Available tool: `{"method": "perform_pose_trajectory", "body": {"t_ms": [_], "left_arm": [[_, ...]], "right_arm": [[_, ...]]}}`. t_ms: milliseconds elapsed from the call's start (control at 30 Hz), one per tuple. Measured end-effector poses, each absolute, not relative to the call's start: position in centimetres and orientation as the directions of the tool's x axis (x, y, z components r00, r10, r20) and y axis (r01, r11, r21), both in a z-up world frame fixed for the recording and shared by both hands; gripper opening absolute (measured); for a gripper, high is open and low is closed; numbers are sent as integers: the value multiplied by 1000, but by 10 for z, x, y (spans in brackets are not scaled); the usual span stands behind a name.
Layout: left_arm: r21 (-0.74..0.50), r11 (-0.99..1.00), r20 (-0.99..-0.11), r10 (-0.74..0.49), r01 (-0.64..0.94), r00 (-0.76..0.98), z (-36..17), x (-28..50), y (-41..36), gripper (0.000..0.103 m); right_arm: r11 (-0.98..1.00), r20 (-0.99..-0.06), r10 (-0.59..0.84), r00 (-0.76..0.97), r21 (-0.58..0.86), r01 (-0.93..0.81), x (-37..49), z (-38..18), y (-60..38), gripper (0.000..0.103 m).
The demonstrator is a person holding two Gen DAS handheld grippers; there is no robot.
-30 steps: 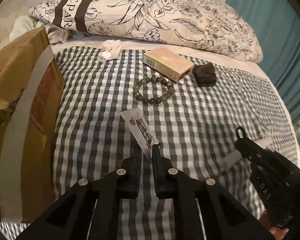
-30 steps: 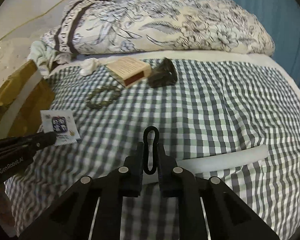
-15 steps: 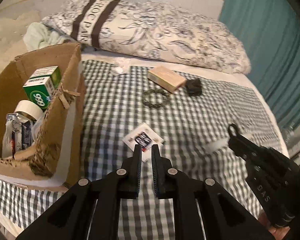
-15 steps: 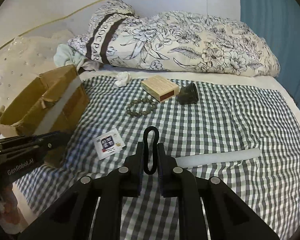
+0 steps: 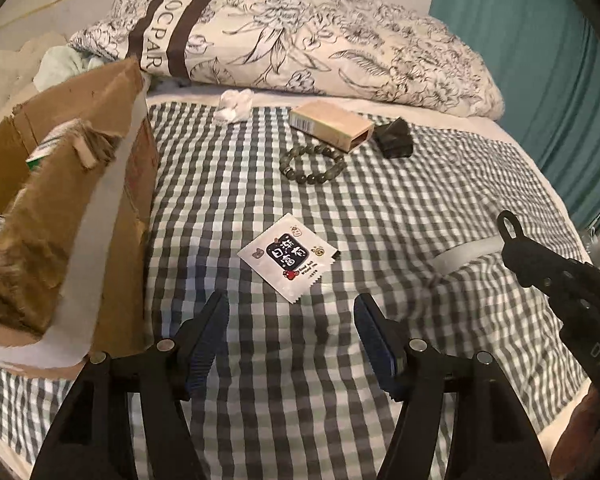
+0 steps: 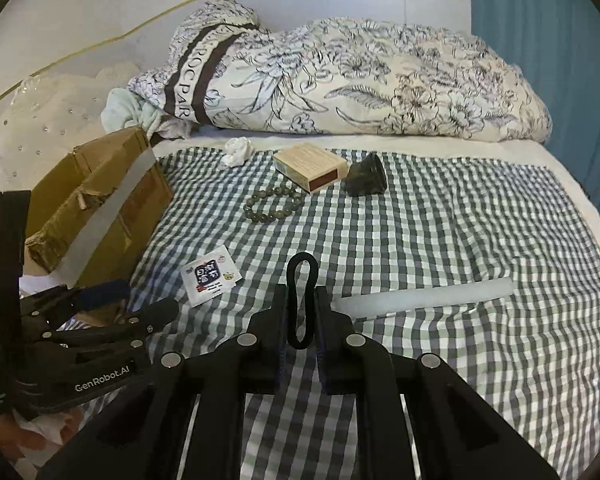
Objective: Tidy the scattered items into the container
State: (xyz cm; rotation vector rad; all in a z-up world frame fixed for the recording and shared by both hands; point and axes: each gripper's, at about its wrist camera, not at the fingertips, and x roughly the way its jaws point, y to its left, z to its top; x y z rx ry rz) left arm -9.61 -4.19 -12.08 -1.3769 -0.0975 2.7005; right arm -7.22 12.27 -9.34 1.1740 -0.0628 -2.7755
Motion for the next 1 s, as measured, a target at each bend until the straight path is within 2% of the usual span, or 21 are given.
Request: {"method": "perform_pose_trajectory", "body": {"t_ms": [267, 467, 533, 600, 633, 767, 900, 933, 967, 1000], "left_arm": [[-147, -987, -837, 158, -64, -523, -157, -135, -38, 68], [-158, -987, -833, 153, -36, -532, -174, -160, -38, 70], [-143, -989, -832, 146, -48, -535, -175, -163, -36, 68], [-103, -993, -831, 120, -61, -544, -174, -163, -34, 39], [-90, -994, -828, 112, -68, -549, -173, -163, -34, 22], [-188, -981, -822, 181, -44, -540, -169, -163, -48, 14], [-207, -977, -820, 205, -56, -534, -165, -161, -48, 16], [-215, -975, -816, 211, -56, -538, -163, -160, -48, 21], [-213, -975, -806, 212, -63, -553, -159, -158, -47, 37], [-204, -976, -796, 208, -71, -569, -155, -156, -46, 48]], "right_arm": [[-990, -751, -144, -644, 108, 95, -101, -122, 128, 12], [-991, -776, -133, -616, 108, 77, -116, -137, 131, 12], [-991, -785, -135, -605, 112, 75, -119, -142, 132, 12], [-991, -791, -133, -598, 111, 75, -123, -146, 131, 12], [-991, -792, -135, -595, 111, 76, -124, -147, 130, 12], [-990, -792, -144, -594, 117, 85, -125, -148, 126, 12], [-989, -785, -150, -601, 121, 89, -121, -145, 125, 12], [-989, -782, -151, -604, 123, 88, -120, -143, 126, 12], [-988, -781, -152, -606, 126, 86, -120, -143, 127, 12], [-988, -780, -153, -607, 131, 81, -120, -142, 128, 12]]}}
